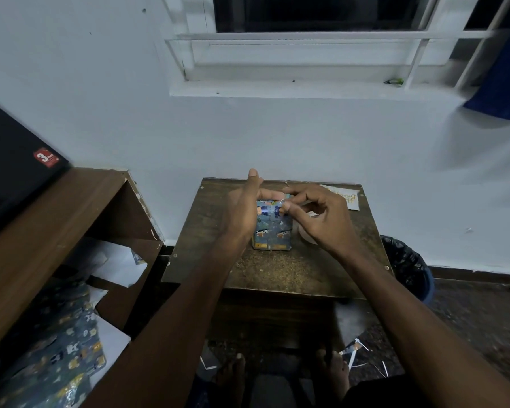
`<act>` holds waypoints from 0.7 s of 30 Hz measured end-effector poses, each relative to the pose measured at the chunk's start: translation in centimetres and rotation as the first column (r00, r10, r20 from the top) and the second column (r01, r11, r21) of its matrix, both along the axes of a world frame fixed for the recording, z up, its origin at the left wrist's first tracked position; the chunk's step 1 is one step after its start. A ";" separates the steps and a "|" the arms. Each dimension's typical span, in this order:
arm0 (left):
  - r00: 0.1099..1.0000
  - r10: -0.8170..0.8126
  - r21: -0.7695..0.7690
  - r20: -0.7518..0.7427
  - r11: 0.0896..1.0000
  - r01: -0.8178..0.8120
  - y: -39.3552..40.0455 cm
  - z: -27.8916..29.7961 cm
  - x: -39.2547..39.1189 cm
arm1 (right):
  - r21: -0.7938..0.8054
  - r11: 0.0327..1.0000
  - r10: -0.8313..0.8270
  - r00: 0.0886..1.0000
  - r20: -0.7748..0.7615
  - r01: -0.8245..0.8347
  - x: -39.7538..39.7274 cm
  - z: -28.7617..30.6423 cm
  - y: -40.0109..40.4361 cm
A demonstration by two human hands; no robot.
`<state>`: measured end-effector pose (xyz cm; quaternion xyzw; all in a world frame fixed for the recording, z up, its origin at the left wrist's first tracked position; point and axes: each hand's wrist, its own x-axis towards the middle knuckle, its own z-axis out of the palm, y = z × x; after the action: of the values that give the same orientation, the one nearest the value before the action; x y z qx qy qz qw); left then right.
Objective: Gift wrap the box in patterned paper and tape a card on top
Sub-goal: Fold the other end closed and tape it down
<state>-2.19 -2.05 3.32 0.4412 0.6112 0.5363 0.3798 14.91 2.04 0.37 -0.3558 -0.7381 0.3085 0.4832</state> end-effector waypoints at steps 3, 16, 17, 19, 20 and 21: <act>0.999 0.011 0.022 -0.047 1.000 -0.010 -0.1 0.3 0.2 | -0.029 0.996 -0.086 0.995 -0.045 0.084 -0.7 0.0 -0.2; 0.923 0.109 0.264 -0.369 0.965 -0.008 0.9 -2.2 -0.5 | -0.225 0.973 -0.095 0.983 -0.156 0.058 -0.9 0.5 -0.2; 0.922 0.108 0.261 -0.372 0.965 -0.008 1.0 -2.2 -0.5 | -0.229 0.972 -0.092 0.984 -0.153 0.055 -0.8 0.5 -0.1; 0.925 0.088 0.244 -0.369 0.970 0.005 1.2 -2.2 -0.6 | -0.235 0.971 -0.089 0.986 -0.144 0.053 -0.8 0.4 0.0; 0.928 0.078 0.236 -0.365 0.972 0.011 1.2 -2.2 -0.6 | -0.236 0.970 -0.091 0.986 -0.142 0.055 -0.9 0.4 0.0; 0.927 0.075 0.230 -0.366 0.973 0.013 1.3 -2.1 -0.6 | -0.237 0.970 -0.095 0.985 -0.144 0.059 -0.9 0.4 -0.1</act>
<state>-2.78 -0.79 1.22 0.5659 0.6133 0.5155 0.1949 13.97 1.96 0.73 -0.4133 -0.6431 0.3998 0.5057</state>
